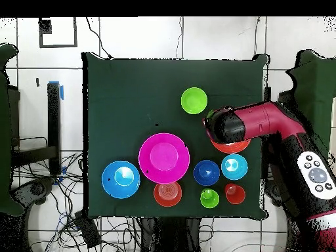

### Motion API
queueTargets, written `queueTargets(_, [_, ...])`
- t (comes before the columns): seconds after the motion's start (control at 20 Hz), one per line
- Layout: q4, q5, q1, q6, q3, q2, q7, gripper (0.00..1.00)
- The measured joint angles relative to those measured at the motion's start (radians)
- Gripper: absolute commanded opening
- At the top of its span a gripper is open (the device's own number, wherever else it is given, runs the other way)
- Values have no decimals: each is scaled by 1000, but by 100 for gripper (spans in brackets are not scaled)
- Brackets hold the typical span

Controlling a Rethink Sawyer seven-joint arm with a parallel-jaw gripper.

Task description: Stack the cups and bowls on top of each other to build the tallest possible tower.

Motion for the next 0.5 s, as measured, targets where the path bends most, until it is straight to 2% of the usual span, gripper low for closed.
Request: queueTargets(0.5, [0, -3, 5, -12, -4, 0, 0, 100])
